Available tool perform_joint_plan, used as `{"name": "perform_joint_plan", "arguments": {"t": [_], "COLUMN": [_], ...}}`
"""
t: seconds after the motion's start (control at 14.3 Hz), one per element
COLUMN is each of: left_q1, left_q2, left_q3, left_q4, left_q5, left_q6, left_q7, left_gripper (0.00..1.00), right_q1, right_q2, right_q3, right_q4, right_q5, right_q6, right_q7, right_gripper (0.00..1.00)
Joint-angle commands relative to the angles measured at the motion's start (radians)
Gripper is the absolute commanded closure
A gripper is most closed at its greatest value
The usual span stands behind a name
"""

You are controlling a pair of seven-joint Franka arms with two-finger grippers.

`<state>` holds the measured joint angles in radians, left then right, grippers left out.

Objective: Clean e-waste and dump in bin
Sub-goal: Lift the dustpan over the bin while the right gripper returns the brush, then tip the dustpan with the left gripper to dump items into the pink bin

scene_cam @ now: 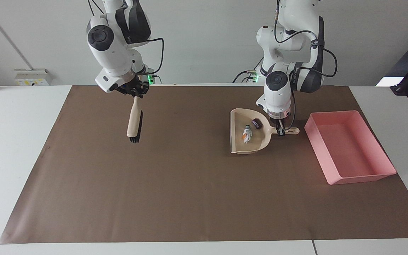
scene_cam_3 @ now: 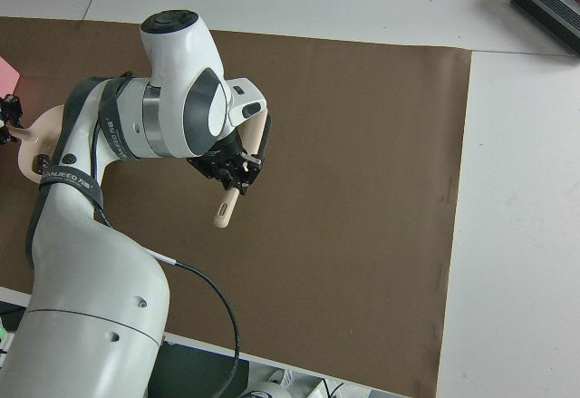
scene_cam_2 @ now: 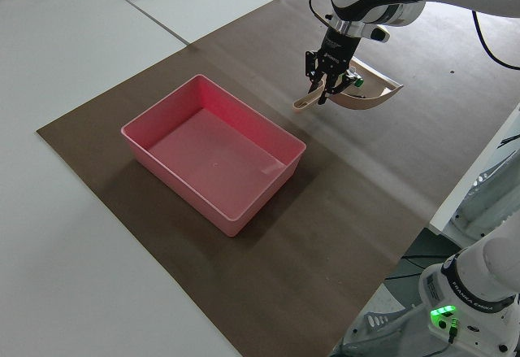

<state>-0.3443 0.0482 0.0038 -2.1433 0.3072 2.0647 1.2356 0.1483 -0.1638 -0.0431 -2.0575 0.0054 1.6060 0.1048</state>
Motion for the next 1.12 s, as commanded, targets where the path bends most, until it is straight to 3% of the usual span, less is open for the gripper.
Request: {"name": "perform_joint_plan", "arguments": {"t": [0.0, 0.49, 0.84, 1.05], "left_q1": [0.068, 0.29, 0.422, 0.491], "left_q2": [-0.034, 0.018, 0.032, 0.044], "left_q3": [-0.001, 0.002, 0.008, 0.008], "left_q4": [0.054, 0.319, 0.381, 0.402], "left_q5": [-0.078, -0.151, -0.135, -0.027], "left_q6": [-0.05, -0.225, -0.219, -0.21], "left_q7": [0.129, 0.441, 0.536, 0.545], "left_gripper": [1.0, 1.0, 1.0, 1.0], "right_q1": [-0.105, -0.309, -0.314, -0.312], "right_q2": [-0.011, 0.043, 0.095, 0.107], "right_q3": [0.022, 0.022, 0.023, 0.023], "right_q4": [-0.065, -0.202, -0.214, -0.222], "right_q5": [-0.079, -0.094, -0.081, -0.079], "right_q6": [0.082, 0.368, 0.408, 0.428], "right_q7": [-0.112, -0.307, -0.329, -0.329], "right_gripper": [1.0, 1.0, 1.0, 1.0]}}
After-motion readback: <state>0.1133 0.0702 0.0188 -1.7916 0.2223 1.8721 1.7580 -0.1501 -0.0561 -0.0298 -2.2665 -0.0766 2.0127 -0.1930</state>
